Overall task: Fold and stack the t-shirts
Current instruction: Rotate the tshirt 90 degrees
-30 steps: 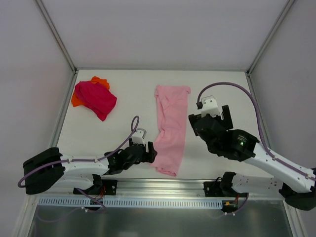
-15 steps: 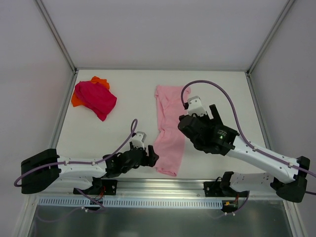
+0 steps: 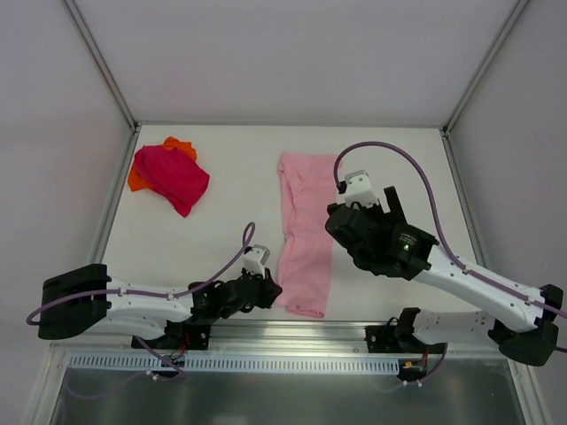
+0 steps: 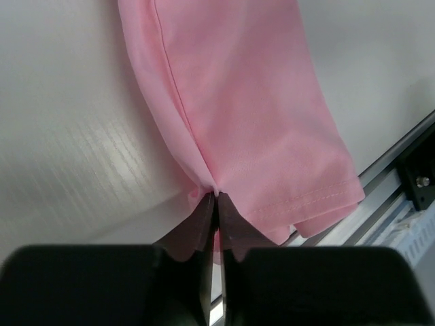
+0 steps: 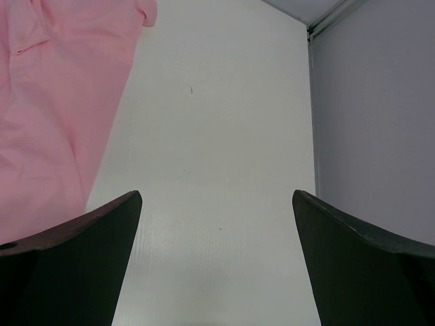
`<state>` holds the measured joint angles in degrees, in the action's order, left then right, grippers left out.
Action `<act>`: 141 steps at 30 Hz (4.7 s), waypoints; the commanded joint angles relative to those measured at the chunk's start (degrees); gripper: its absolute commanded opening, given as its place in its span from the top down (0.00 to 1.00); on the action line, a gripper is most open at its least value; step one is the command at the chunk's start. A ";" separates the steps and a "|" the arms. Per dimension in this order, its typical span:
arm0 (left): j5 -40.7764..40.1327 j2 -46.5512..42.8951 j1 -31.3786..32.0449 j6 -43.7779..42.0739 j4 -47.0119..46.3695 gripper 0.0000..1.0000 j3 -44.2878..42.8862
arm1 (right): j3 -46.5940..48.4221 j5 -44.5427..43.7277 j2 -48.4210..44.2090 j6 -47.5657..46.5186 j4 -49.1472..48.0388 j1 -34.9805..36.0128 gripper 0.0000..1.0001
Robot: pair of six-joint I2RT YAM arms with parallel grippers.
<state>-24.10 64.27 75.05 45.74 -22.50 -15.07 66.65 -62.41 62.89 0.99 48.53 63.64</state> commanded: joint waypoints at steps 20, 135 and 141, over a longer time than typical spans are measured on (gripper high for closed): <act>-5.96 8.76 10.82 1.90 -0.87 0.27 -8.31 | 2.43 -2.89 3.20 2.78 1.04 0.08 0.00; 18.10 24.38 -27.91 -6.54 -0.44 0.50 -24.02 | -9.08 17.33 22.35 13.41 -7.67 -13.17 0.00; 21.37 33.45 -30.22 -8.73 4.30 0.51 -35.44 | -8.21 14.52 27.80 15.79 -4.16 -13.80 0.00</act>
<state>-7.60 95.68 45.04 38.70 -18.13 -44.64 57.49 -46.02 90.04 13.19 42.87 49.89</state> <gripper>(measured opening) 0.496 0.995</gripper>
